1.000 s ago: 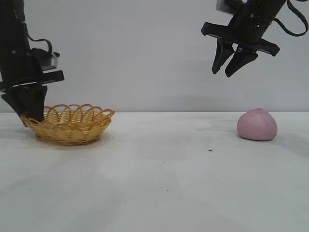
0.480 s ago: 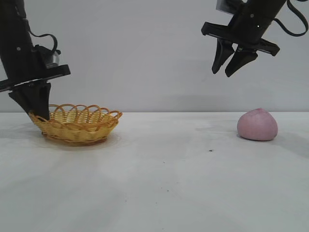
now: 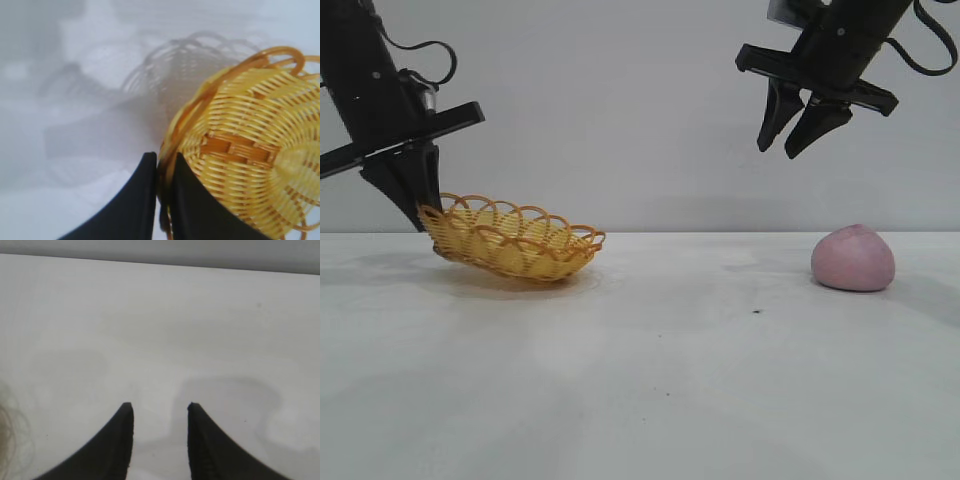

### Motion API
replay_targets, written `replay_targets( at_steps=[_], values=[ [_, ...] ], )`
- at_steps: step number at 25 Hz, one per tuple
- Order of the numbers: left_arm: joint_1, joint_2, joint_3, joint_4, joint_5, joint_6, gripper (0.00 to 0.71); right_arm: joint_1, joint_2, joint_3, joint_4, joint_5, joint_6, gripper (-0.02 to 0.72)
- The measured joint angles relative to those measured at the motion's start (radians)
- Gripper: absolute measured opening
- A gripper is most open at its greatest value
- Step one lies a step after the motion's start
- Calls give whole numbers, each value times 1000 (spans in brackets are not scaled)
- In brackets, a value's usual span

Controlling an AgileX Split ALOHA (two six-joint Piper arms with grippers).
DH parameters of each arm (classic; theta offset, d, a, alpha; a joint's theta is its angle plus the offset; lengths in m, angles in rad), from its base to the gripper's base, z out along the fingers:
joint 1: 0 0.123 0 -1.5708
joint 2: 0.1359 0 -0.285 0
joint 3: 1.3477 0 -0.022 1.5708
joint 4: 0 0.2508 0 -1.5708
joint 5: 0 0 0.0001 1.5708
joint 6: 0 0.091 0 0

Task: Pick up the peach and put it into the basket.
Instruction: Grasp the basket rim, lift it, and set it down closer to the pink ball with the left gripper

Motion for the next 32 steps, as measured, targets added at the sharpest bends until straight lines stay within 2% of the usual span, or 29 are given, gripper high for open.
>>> replay_targets(
  at_steps=[3,10,15,21,26,32],
  values=[
    [-35,0,0,-19,-20,-21,0,0,0,0,4,0,0,223],
    [-78,0,28,-70,-50,-45,0,0,0,0,8,0,0,223],
    [-94,-9,95,-81,-88,-81,0,0,0,0,14,0,0,223],
    [-111,-74,210,-99,-213,-126,0,0,0,0,26,0,-14,223],
    [-111,-82,259,-132,-236,-130,0,0,0,0,30,0,-20,223],
    [-136,-111,319,-181,-294,-130,0,0,0,0,32,2,-22,223]
  ],
)
